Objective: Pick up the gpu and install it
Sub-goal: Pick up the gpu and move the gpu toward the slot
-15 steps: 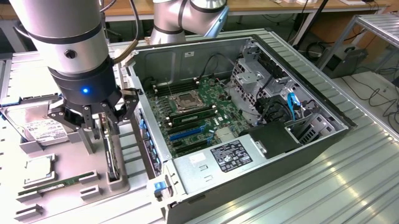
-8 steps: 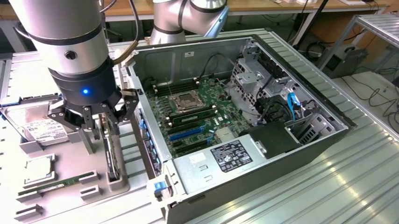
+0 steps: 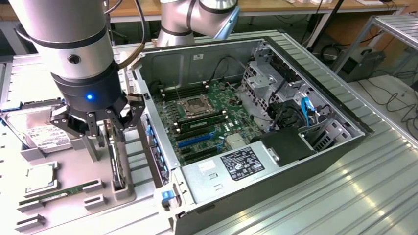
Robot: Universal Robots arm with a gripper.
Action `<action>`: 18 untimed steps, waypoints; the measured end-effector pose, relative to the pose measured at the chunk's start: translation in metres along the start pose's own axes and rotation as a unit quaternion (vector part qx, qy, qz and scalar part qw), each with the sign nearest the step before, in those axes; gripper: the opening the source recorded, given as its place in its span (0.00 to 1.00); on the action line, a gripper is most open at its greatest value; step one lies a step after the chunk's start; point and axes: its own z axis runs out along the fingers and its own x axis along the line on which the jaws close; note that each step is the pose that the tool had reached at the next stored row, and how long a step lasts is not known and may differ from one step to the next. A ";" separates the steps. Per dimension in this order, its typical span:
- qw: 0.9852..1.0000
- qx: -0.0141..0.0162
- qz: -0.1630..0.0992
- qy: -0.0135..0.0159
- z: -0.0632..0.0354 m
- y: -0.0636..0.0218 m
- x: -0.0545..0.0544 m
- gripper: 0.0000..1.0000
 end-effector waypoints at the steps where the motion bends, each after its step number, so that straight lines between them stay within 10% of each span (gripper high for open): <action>1: 1.000 0.000 0.000 0.000 0.0002 0.0000 0.000 0.42; 18: 1.000 0.000 0.000 0.000 0.0040 -0.0001 0.001 0.42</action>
